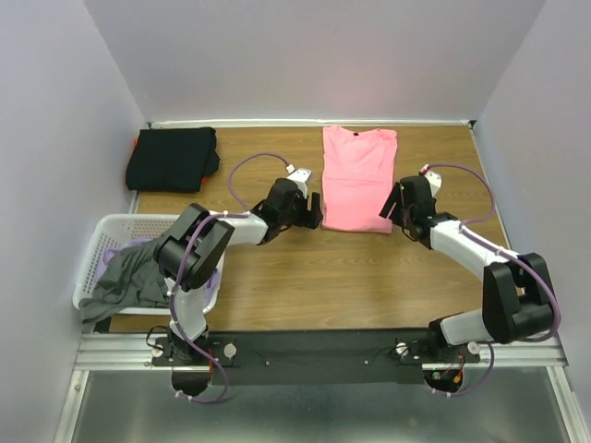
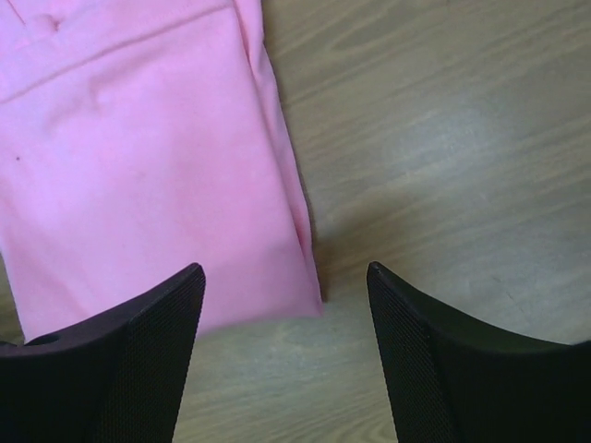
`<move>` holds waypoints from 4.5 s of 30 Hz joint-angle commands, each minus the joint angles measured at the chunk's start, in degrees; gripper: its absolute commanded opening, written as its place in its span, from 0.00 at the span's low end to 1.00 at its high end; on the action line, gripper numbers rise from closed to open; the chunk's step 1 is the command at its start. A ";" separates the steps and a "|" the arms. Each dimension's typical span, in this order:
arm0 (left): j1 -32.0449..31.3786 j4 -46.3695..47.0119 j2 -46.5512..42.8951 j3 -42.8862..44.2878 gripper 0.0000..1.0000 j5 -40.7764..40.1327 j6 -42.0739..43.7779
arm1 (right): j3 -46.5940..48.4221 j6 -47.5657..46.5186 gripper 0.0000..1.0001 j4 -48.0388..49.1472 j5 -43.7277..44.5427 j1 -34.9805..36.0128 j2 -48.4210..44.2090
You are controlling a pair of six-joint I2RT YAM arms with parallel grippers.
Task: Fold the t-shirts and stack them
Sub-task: Fold the tshirt
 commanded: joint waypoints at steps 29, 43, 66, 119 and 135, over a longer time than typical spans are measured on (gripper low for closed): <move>-4.70 3.21 0.23 -2.28 0.57 -2.26 -2.51 | -7.23 2.34 0.56 8.81 -4.58 -0.85 4.62; -5.93 1.27 1.90 -1.58 0.46 -3.32 -2.87 | -8.19 2.16 0.48 8.99 -5.90 -0.85 5.32; -6.98 6.72 -0.98 -4.74 0.00 1.95 -3.83 | -9.69 0.76 0.02 8.03 -8.62 -0.85 2.60; -11.55 5.75 -27.19 -13.18 0.00 -6.22 -5.59 | 6.92 -2.76 0.01 -9.74 -3.17 -0.59 -18.94; -4.96 6.80 -20.08 -8.09 0.00 -0.60 -4.27 | 15.09 -5.74 0.01 -5.60 -1.68 -0.68 -4.27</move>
